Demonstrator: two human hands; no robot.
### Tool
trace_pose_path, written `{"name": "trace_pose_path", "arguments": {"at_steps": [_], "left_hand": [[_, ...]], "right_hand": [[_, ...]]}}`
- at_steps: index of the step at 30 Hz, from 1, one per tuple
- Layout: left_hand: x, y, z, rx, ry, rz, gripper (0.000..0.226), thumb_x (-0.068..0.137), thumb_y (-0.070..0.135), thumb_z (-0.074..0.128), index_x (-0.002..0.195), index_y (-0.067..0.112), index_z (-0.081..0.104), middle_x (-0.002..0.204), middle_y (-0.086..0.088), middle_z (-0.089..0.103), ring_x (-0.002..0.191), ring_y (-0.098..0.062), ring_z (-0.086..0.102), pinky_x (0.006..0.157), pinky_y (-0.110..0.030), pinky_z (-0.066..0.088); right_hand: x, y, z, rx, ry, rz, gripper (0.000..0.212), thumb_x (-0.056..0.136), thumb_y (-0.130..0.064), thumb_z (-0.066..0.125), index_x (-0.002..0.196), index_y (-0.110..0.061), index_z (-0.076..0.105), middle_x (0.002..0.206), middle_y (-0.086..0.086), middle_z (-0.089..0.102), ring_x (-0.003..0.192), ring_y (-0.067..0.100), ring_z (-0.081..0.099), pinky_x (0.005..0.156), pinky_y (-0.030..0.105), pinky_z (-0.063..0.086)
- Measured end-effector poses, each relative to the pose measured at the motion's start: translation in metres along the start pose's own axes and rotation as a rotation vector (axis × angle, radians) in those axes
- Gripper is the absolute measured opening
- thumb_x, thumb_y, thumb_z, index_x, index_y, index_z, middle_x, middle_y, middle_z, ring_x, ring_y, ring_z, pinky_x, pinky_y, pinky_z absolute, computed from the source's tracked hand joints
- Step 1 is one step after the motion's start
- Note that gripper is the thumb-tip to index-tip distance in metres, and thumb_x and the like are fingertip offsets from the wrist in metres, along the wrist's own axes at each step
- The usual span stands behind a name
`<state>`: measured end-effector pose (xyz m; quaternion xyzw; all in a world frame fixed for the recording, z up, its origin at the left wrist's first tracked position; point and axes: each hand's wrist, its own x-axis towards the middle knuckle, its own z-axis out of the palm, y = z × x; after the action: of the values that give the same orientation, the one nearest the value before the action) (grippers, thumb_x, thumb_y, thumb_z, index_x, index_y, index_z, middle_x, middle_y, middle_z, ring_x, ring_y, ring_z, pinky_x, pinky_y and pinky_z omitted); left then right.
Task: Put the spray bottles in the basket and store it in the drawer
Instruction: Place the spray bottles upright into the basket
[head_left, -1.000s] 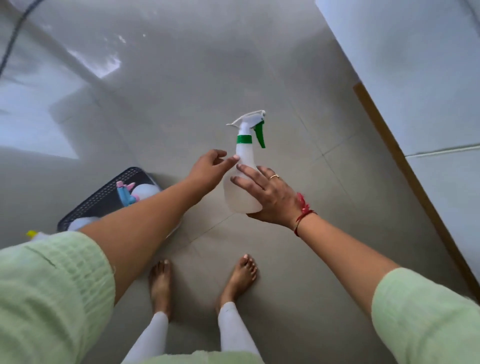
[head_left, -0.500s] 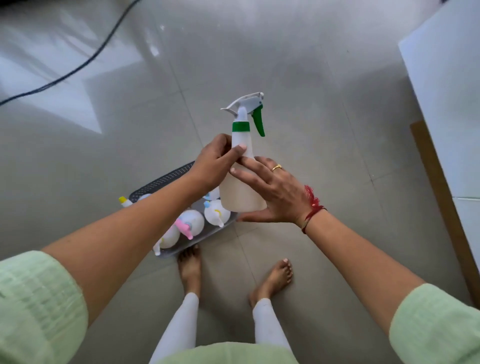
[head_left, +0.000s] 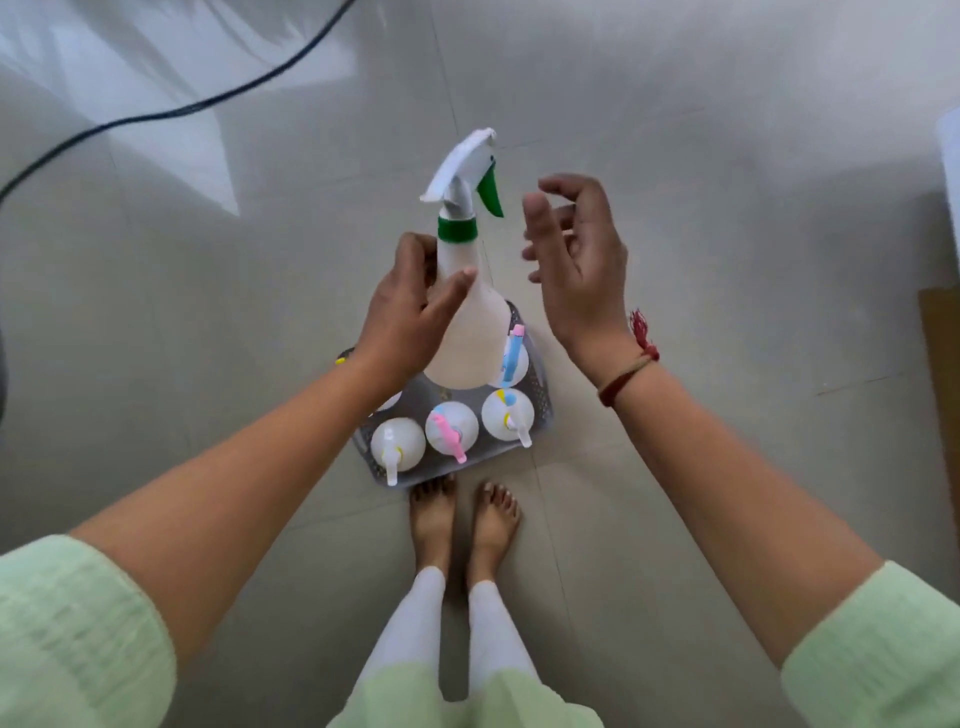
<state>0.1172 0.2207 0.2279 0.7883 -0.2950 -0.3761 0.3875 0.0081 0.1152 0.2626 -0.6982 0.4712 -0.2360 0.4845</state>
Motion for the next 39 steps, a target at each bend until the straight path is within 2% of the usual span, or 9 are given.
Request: {"name": "trace_pose_path", "arguments": {"at_steps": [2,5,10,15,19,24,28,34,39], "left_hand": [[-0.01,-0.016,0.003,0.097,-0.015,0.045,0.037,0.091,0.035,0.056,0.111,0.006,0.044,0.105,-0.007,0.063,0.096,-0.032,0.06,0.081,-0.046,0.049],[-0.022,-0.024,0.002,0.147,0.002,0.099,0.039,0.089,0.033,0.06,0.109,0.003,0.044,0.108,-0.011,0.065,0.097,-0.032,0.063,0.079,-0.046,0.05],[-0.027,-0.03,0.004,0.27,0.064,0.106,0.042,0.083,0.039,0.068,0.104,0.008,0.049,0.102,-0.005,0.067,0.084,-0.031,0.063,0.063,-0.031,0.039],[-0.027,-0.056,-0.01,0.248,-0.067,0.061,0.05,0.072,0.032,0.079,0.111,0.014,0.054,0.114,0.001,0.062,0.107,-0.023,0.055,0.084,-0.033,0.042],[-0.038,-0.084,-0.027,0.302,0.04,0.023,0.043,0.074,0.028,0.076,0.11,0.014,0.057,0.11,-0.002,0.064,0.106,-0.024,0.054,0.089,-0.033,0.039],[-0.041,-0.127,-0.034,0.351,0.219,-0.373,0.051,0.078,0.04,0.069,0.117,0.016,0.048,0.109,-0.005,0.061,0.11,-0.03,0.052,0.09,-0.04,0.042],[-0.035,-0.16,-0.022,0.349,0.154,-0.655,0.066,0.077,0.06,0.062,0.121,0.015,0.042,0.115,-0.011,0.064,0.111,-0.033,0.057,0.091,-0.043,0.045],[-0.022,-0.18,0.002,0.459,0.114,-0.553,0.058,0.079,0.049,0.065,0.116,0.014,0.038,0.109,-0.013,0.065,0.099,-0.037,0.062,0.074,-0.037,0.043],[-0.012,-0.198,0.011,0.515,0.156,-0.621,0.055,0.083,0.044,0.061,0.119,0.011,0.036,0.112,-0.014,0.065,0.101,-0.038,0.061,0.071,-0.036,0.038]], "right_hand": [[0.005,-0.004,0.012,0.016,-0.119,0.221,0.042,0.082,-0.055,0.057,0.109,-0.024,0.053,0.084,0.007,0.067,0.075,0.024,0.067,0.071,0.046,0.058],[0.004,-0.015,0.028,-0.042,-0.264,0.338,0.051,0.071,-0.065,0.061,0.105,-0.028,0.055,0.087,0.005,0.07,0.076,0.025,0.069,0.075,0.048,0.058],[0.014,-0.018,0.035,-0.182,-0.331,0.476,0.038,0.068,-0.038,0.06,0.095,-0.011,0.061,0.086,0.007,0.07,0.063,0.027,0.072,0.073,0.047,0.06],[0.002,0.004,0.046,-0.427,-0.417,0.412,0.014,0.068,-0.025,0.062,0.072,-0.011,0.061,0.067,0.003,0.06,0.071,0.025,0.062,0.063,0.033,0.051],[-0.018,0.036,0.062,-0.445,-0.435,0.446,0.019,0.069,-0.025,0.062,0.076,-0.007,0.066,0.065,0.001,0.062,0.07,0.024,0.06,0.061,0.033,0.049],[-0.033,0.082,0.081,-0.341,-0.385,0.511,0.016,0.072,-0.021,0.063,0.079,-0.007,0.065,0.063,-0.001,0.059,0.07,0.024,0.061,0.063,0.033,0.051],[-0.043,0.121,0.101,-0.4,-0.425,0.451,0.025,0.079,-0.025,0.063,0.095,-0.007,0.064,0.085,0.007,0.069,0.079,0.024,0.061,0.062,0.028,0.045],[-0.045,0.163,0.124,-0.439,-0.451,0.426,0.024,0.081,-0.027,0.062,0.098,-0.011,0.062,0.09,0.007,0.068,0.081,0.021,0.058,0.07,0.026,0.039],[-0.046,0.184,0.137,-0.478,-0.434,0.42,0.027,0.082,-0.029,0.061,0.104,-0.012,0.063,0.094,0.008,0.07,0.08,0.02,0.056,0.07,0.026,0.039]]}}
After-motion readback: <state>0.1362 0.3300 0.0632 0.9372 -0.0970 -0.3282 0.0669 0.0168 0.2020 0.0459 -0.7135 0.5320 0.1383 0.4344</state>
